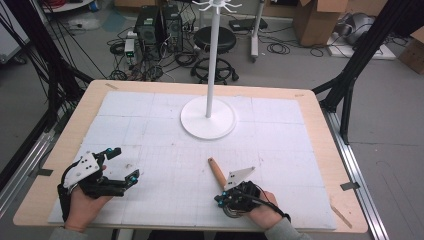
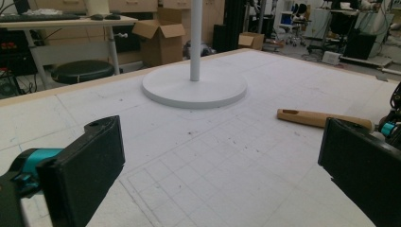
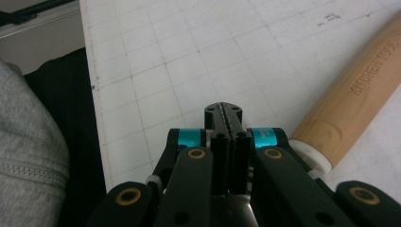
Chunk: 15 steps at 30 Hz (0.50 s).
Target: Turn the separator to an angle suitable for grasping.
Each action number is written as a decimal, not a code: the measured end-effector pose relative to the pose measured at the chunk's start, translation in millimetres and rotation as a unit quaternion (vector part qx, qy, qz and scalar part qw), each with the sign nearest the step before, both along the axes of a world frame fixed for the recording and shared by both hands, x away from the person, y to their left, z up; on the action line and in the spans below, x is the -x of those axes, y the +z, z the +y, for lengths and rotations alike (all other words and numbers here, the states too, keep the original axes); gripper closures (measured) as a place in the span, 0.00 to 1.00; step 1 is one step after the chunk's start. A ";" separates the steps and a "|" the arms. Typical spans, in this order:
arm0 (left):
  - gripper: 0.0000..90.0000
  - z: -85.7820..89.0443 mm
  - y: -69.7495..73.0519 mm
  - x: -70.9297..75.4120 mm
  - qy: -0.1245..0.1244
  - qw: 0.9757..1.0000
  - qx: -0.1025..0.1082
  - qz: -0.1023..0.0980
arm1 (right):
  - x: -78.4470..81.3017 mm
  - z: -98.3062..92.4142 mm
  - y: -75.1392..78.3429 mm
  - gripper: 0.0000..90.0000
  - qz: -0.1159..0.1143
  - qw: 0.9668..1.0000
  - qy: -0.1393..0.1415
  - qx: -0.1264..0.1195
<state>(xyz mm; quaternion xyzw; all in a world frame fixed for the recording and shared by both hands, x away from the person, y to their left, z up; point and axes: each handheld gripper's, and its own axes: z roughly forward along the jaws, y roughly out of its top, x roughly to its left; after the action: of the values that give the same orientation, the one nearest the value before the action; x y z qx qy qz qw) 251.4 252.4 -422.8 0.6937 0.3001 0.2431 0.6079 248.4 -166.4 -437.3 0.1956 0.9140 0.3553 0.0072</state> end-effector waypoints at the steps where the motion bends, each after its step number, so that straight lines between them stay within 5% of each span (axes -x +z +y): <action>1: 0.02 0.0 0.0 0.0 0.000 1.000 0.000 0.000 | -0.1 -0.6 0.1 1.00 -0.001 1.000 0.001 0.000; 15: 0.02 0.3 0.1 -0.2 -0.001 1.000 -0.001 0.001 | -0.1 -7.9 1.3 1.00 -0.002 1.000 -0.006 0.008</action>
<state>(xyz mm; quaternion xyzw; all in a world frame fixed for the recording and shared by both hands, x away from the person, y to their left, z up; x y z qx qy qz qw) 251.6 252.7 -422.7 0.6949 0.2995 0.2421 0.6072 248.5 -174.3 -435.9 0.2001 0.9156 0.3485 0.0126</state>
